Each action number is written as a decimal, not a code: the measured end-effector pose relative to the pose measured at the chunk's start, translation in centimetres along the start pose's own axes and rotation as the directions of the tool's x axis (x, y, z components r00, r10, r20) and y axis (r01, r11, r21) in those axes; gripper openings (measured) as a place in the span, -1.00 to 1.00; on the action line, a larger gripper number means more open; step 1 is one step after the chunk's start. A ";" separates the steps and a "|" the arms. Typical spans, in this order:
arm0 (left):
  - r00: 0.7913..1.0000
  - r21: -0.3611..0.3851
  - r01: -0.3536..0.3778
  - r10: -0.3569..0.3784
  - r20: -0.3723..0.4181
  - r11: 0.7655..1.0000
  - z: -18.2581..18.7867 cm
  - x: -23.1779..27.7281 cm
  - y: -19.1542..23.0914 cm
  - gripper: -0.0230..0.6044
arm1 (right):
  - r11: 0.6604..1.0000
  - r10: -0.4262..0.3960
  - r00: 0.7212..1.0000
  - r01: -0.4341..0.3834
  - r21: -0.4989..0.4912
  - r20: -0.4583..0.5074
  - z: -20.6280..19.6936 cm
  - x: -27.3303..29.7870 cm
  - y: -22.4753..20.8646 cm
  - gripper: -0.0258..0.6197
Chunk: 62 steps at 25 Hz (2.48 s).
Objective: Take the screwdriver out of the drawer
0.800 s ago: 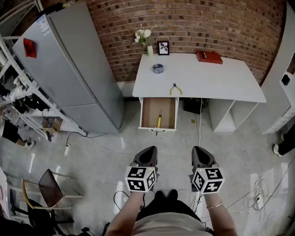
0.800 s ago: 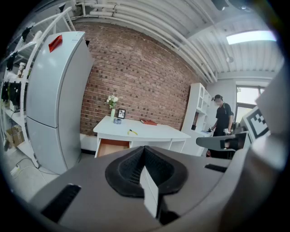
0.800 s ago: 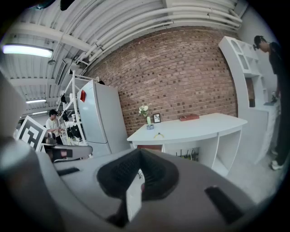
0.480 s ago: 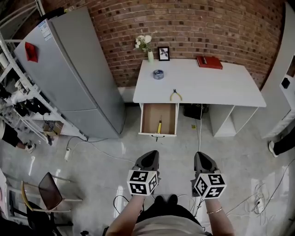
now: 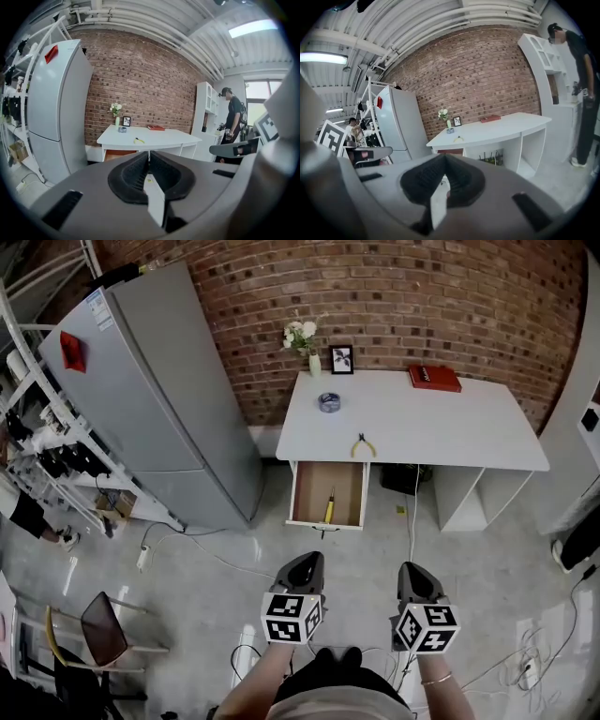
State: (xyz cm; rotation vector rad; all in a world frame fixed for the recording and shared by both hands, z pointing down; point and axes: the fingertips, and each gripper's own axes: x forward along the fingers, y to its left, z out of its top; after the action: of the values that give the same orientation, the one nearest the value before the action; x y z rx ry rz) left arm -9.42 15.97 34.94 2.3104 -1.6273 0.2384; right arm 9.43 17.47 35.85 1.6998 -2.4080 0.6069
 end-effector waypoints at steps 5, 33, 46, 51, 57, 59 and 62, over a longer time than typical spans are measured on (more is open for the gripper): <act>1.000 -0.001 -0.012 0.012 -0.002 1.000 -0.1 0.7 -0.6 -0.67 | 1.000 0.012 1.000 -0.012 0.003 -0.006 -0.2 0.1 -1.0 -0.92; 0.997 -0.069 -0.069 0.066 -0.037 0.995 0.5 11.8 6.0 -0.49 | 1.000 0.006 0.998 -0.007 -0.015 -0.061 1.8 10.4 -3.4 -0.92; 0.994 -0.059 -0.070 0.064 -0.091 0.996 2.3 21.6 12.5 -0.46 | 0.999 -0.011 0.996 0.007 -0.036 -0.088 5.6 21.4 -4.0 -0.92; 0.991 -0.061 -0.062 0.055 -0.120 0.996 2.4 23.8 13.7 -0.48 | 0.998 -0.024 0.997 0.018 -0.068 -0.078 7.0 23.8 -4.2 -0.92; 0.983 -0.044 -0.049 0.040 -0.180 0.998 -0.2 25.9 14.2 -0.50 | 0.996 -0.030 0.995 0.022 -0.088 -0.095 6.1 26.1 -5.3 -0.92; 0.977 -0.038 -0.047 0.038 -0.209 0.998 -1.4 26.6 14.1 -0.50 | 0.996 -0.035 0.993 0.026 -0.080 -0.114 5.2 26.5 -5.8 -0.92; 0.965 -0.025 -0.056 0.048 -0.258 0.998 -3.2 27.9 14.4 -0.51 | 0.997 -0.037 0.990 0.026 -0.077 -0.137 4.3 27.5 -6.4 -0.92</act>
State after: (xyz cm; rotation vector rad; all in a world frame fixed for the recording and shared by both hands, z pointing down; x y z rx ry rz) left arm -13.20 -12.23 48.64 2.1123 -1.5497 0.4983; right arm 6.08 -10.04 42.68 1.6070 -2.2751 0.6007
